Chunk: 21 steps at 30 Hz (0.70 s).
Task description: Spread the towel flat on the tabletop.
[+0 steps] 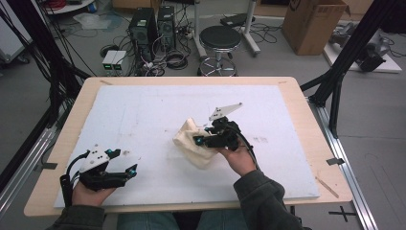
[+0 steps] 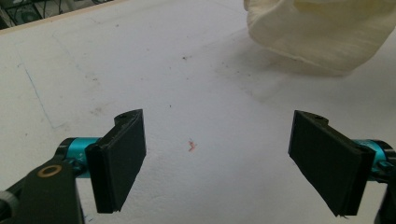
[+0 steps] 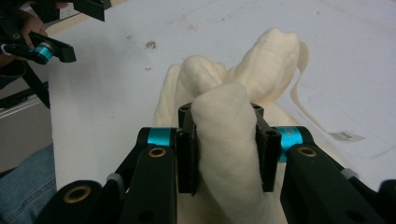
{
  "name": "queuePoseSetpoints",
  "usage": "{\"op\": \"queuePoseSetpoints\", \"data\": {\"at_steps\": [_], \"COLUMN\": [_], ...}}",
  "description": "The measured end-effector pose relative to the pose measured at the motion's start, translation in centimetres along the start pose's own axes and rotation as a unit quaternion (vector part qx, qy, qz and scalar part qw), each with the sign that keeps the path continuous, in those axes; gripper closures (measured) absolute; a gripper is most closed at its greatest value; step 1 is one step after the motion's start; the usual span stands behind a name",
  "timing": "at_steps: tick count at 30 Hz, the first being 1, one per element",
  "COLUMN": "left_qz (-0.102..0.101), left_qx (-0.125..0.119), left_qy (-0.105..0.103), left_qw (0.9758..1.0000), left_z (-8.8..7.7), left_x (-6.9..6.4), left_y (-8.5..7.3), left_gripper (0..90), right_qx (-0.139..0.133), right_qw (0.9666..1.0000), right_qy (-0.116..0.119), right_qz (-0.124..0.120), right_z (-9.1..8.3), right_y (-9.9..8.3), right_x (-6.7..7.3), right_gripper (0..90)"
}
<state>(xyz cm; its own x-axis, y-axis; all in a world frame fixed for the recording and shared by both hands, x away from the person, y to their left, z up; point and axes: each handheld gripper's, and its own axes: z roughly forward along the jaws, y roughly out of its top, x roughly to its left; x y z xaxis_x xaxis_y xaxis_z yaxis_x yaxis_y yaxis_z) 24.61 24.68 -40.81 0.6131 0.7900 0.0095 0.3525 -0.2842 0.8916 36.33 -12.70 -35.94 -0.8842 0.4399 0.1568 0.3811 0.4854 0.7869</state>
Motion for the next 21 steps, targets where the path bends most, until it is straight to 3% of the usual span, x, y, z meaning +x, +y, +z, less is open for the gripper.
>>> {"op": "queuePoseSetpoints", "data": {"at_steps": [9, 14, 20, 21], "left_qz": [0.000, 0.000, 0.002, 0.001], "left_qx": [-0.001, -0.002, 0.000, -0.001], "left_qy": [-0.001, -0.002, -0.002, -0.002], "left_qw": [1.0000, 1.0000, 1.0000, 1.0000], "left_z": [-0.1, 0.0, -0.1, 0.0], "left_x": [0.0, 0.0, 0.0, 0.0], "left_y": [0.0, 0.0, 0.0, 0.0], "left_gripper": [19.4, 19.4, 19.4, 19.4], "right_qx": [-0.002, 0.002, 0.027, 0.042], "right_qw": [0.9998, 0.9994, 0.9992, 0.9987], "right_qy": [0.017, 0.025, -0.004, -0.016], "right_qz": [0.004, 0.022, 0.030, 0.026], "right_z": [2.3, 3.8, 5.2, 5.6], "right_y": [1.0, 0.9, 0.5, 0.4], "right_x": [0.7, 0.5, -0.6, -0.8], "right_gripper": [68.5, 68.2, 66.3, 65.5]}}
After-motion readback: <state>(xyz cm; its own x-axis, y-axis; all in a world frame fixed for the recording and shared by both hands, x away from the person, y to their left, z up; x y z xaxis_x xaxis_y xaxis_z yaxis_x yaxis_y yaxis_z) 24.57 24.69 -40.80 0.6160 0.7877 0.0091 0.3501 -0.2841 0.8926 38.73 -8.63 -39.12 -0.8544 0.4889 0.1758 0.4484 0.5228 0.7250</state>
